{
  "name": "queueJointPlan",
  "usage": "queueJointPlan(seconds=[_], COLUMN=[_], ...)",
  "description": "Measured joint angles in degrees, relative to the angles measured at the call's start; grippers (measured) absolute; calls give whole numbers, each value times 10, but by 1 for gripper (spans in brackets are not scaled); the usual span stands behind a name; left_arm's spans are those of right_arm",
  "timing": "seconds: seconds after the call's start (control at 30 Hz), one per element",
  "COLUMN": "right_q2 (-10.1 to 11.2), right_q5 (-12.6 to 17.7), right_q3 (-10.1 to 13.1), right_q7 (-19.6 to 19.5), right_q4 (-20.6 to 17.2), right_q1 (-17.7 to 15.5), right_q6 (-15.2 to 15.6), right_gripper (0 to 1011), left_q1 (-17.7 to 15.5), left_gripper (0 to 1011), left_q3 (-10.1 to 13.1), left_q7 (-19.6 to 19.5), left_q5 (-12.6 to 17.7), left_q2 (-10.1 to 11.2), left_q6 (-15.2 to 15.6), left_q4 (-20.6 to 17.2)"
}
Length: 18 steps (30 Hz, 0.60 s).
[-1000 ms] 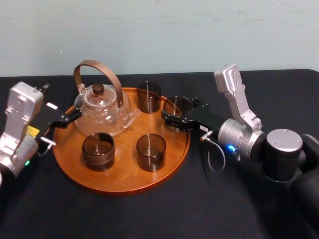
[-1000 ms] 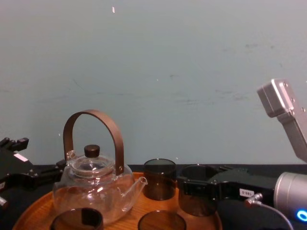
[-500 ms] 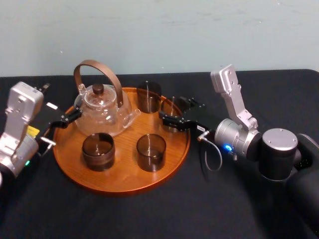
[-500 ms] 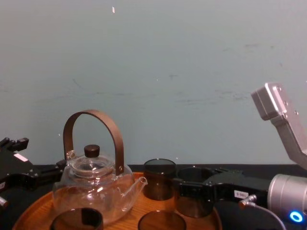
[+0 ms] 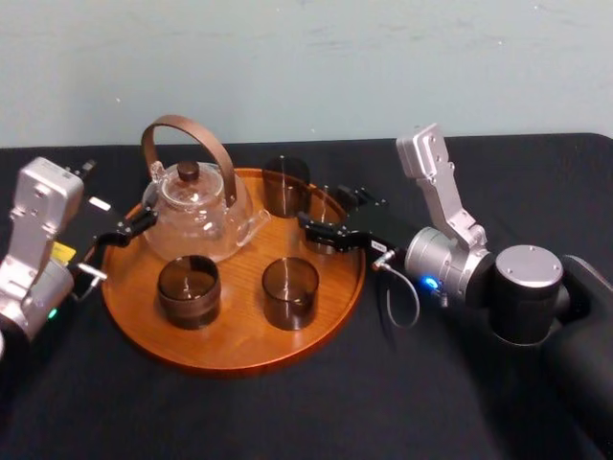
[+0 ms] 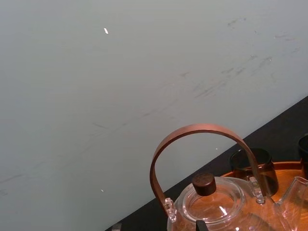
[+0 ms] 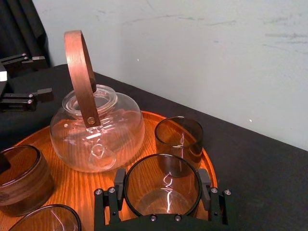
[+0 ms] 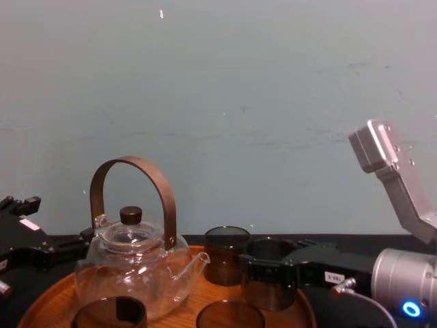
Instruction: Pick up the glass from the table and place it on the tray.
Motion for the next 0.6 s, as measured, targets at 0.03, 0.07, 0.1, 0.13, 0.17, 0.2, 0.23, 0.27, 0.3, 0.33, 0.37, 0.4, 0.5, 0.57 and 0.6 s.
queueJointPlan(seconds=[0.03, 0.07, 0.1, 0.13, 0.17, 0.2, 0.23, 0.27, 0.3, 0.33, 0.37, 0.4, 0.5, 0.57, 0.6], right_q2=[0, -1, -1, -1, -2, -2, -2, -2, -3, -3, -3, -4, -5, -5, -6], right_q5=[0, 0, 0, 0, 0, 0, 0, 0, 0, 0, -1, -1, -1, -1, -1], right_q3=[0, 0, 0, 0, 0, 0, 0, 0, 0, 0, 0, 0, 0, 0, 0], right_q7=[0, 0, 0, 0, 0, 0, 0, 0, 1, 1, 1, 1, 2, 2, 2], right_q4=[1, 2, 2, 3, 3, 4, 5, 5, 6, 7, 8, 9, 12, 14, 15], right_q1=[0, 1, 1, 1, 1, 1, 1, 1, 1, 2, 2, 3, 4, 4, 4], right_q6=[0, 0, 0, 0, 0, 0, 0, 0, 0, 0, 0, 0, -1, -1, -1], right_gripper=[911, 911, 911, 911, 911, 911, 911, 911, 911, 911, 911, 911, 911, 911, 911], left_q1=[0, 0, 0, 0, 0, 0, 0, 0, 0, 0, 0, 0, 0, 0, 0], left_gripper=[1001, 1001, 1001, 1001, 1001, 1001, 1001, 1001, 1001, 1002, 1001, 1001, 1001, 1001, 1001], left_q3=[0, 0, 0, 0, 0, 0, 0, 0, 0, 0, 0, 0, 0, 0, 0], left_q7=[0, 0, 0, 0, 0, 0, 0, 0, 0, 0, 0, 0, 0, 0, 0], left_q5=[0, 0, 0, 0, 0, 0, 0, 0, 0, 0, 0, 0, 0, 0, 0], left_q2=[0, 0, 0, 0, 0, 0, 0, 0, 0, 0, 0, 0, 0, 0, 0], left_q6=[0, 0, 0, 0, 0, 0, 0, 0, 0, 0, 0, 0, 0, 0, 0], left_q4=[0, 0, 0, 0, 0, 0, 0, 0, 0, 0, 0, 0, 0, 0, 0])
